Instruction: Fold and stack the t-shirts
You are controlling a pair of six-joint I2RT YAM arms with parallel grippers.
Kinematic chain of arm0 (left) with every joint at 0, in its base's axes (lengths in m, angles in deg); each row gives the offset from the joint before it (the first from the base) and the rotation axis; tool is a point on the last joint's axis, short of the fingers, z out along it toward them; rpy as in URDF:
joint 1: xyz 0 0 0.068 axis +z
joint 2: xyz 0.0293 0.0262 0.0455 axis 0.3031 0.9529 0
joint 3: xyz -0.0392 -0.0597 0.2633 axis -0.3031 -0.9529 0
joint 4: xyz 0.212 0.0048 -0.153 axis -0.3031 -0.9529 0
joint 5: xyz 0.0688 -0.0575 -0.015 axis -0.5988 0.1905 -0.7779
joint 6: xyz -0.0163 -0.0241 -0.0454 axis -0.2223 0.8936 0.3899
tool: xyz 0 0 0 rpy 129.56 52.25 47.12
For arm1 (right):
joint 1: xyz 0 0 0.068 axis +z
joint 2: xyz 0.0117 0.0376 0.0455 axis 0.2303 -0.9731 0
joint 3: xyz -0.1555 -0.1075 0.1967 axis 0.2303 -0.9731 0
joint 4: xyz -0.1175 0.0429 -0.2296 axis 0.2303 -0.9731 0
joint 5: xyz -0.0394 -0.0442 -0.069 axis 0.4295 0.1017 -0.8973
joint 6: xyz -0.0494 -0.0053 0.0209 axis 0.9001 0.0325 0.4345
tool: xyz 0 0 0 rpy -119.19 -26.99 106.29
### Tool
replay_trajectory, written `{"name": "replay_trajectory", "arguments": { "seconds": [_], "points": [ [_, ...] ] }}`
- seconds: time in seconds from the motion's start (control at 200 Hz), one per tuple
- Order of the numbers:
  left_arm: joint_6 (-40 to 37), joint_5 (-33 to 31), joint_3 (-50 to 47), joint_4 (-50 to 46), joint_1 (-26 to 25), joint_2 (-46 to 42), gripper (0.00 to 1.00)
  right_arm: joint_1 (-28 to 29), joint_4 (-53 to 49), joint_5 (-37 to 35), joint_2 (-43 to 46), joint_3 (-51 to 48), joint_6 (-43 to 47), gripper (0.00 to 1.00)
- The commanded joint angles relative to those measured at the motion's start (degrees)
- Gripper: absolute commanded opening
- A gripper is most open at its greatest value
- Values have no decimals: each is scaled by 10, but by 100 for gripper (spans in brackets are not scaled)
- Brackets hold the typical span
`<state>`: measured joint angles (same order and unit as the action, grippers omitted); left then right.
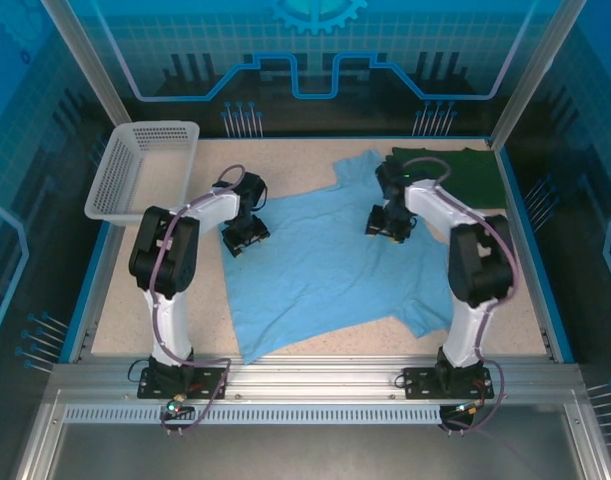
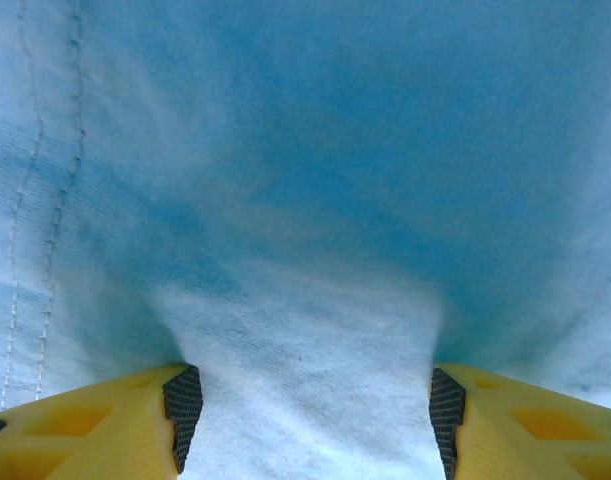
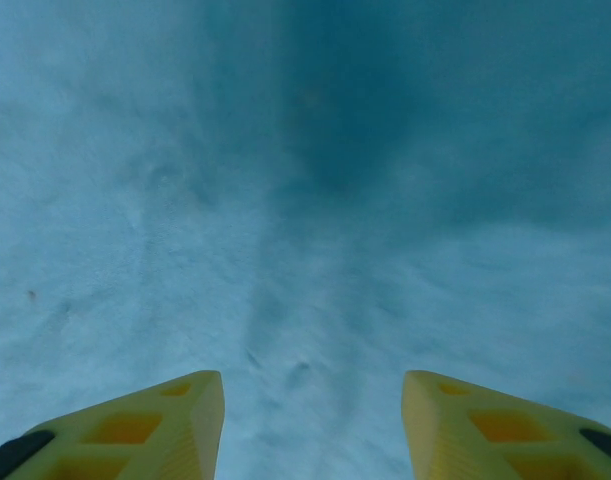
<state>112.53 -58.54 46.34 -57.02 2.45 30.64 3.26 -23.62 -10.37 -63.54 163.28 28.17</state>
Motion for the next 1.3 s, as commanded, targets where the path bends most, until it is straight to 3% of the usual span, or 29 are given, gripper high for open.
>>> {"name": "replay_trajectory", "arguments": {
  "seconds": [0.0, 0.19, 0.49, 0.605, 0.77, 0.865, 0.99, 1.155, 1.296],
  "points": [
    [-26, -46, 29, -3, 16, 59, 65, 11, 24, 67, -61, 51, -36, 50],
    [-58, -68, 168, -38, 30, 134, 65, 39, 40, 71, -147, 127, -106, 54],
    [-96, -44, 451, -120, 76, 256, 68, 53, 21, 79, -257, 300, -226, 59],
    [-102, -26, 531, -155, 82, 274, 75, 50, -32, 63, -283, 386, -219, 63],
    [-112, 24, 540, -163, 81, 204, 90, 44, -31, 88, -222, 404, -166, 70],
    [-107, 33, 467, -152, 79, 106, 91, 43, -5, 98, -115, 336, -126, 73],
    [-82, 36, 254, -95, 80, -65, 91, 30, 24, 71, 63, 148, -93, 79],
    [-50, 40, -34, -78, 86, -256, 86, -54, 19, 94, 287, -163, -124, 76],
    [-5, 60, -213, -82, 101, -360, 77, -124, -34, 98, 416, -317, -105, 72]
  ]
}}
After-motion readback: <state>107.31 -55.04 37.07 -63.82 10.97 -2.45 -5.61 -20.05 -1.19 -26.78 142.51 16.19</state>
